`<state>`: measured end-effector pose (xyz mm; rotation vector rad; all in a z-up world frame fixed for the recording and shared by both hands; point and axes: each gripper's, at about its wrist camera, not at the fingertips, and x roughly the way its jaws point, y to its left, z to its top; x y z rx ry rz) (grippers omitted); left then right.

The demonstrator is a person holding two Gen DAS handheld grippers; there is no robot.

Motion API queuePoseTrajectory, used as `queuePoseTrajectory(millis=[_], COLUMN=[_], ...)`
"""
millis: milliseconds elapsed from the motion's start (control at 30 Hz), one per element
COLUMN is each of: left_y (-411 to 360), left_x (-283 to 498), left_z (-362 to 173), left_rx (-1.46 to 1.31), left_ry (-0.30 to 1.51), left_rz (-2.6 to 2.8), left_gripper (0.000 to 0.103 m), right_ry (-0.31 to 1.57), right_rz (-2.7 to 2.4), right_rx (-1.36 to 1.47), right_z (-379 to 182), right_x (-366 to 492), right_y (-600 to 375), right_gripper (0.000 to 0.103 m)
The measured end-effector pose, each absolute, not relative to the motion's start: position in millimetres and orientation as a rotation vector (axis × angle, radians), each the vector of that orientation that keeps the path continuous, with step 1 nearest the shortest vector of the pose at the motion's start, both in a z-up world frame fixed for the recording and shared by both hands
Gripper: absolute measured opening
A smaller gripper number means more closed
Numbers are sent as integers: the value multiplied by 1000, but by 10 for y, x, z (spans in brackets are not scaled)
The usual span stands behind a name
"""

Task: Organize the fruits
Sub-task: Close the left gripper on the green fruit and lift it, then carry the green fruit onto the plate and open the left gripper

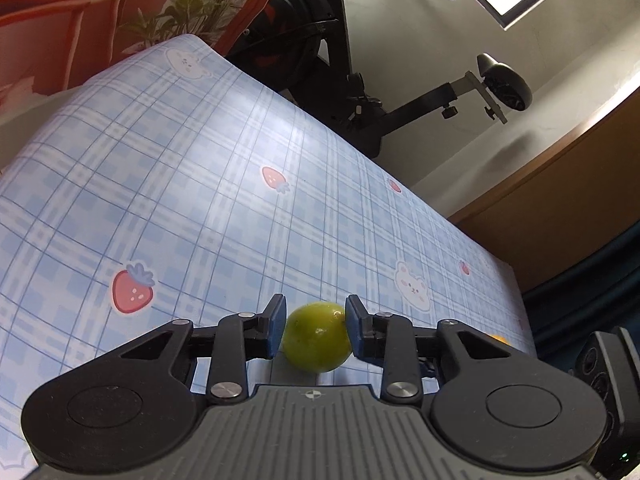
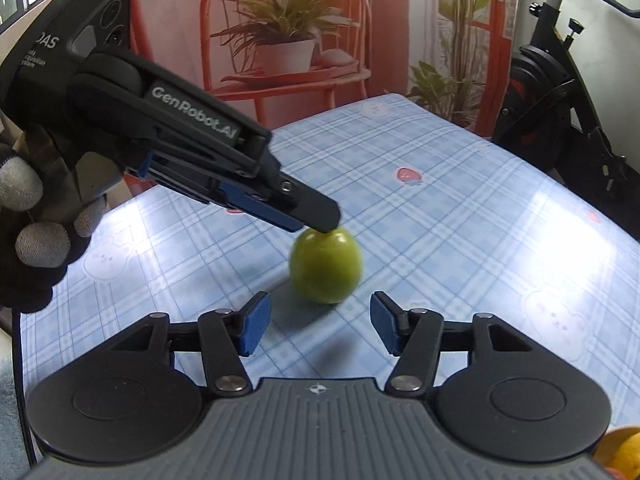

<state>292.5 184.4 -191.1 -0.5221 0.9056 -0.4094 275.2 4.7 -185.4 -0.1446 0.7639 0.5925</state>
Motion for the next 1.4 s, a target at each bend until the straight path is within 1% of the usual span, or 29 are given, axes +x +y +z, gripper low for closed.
queuePoseTrajectory(millis=[167, 233, 300, 433, 767, 967, 1200, 1400], left_y=[1897, 1916, 1938, 1883, 1668, 1476, 1047, 532], left_x=[2894, 2899, 2926, 2913, 2745, 2560, 2307, 2150], left_z=[-1982, -1992, -2012, -1962, -1827, -1624, -1327, -1214], left_rx=[-552, -551, -560, -544, -456, -390, -295, -223], left_ry=[903, 899, 898, 894, 902, 896, 861, 857], left_rz=[-424, -430, -435, -445, -485, -522, -574, -643], left_gripper=[31, 30, 28, 25, 25, 25, 25, 25], right_ry=[760, 758, 751, 756, 754, 698, 613, 557], right_rz=[581, 570, 551, 549, 521, 483, 431, 362], right_rx=[-151, -151, -148, -113, 25, 78, 124, 146], right_z=[-1888, -1906, -1916, -1908, -1818, -1678, -1459, -1377], right_x=[2847, 2880, 2896, 2888, 2571, 2229, 1792, 1399], right_y=[122, 132, 123, 85, -106, -246, -596, -998], right_gripper=[58, 54, 46, 46, 46, 46, 46, 46])
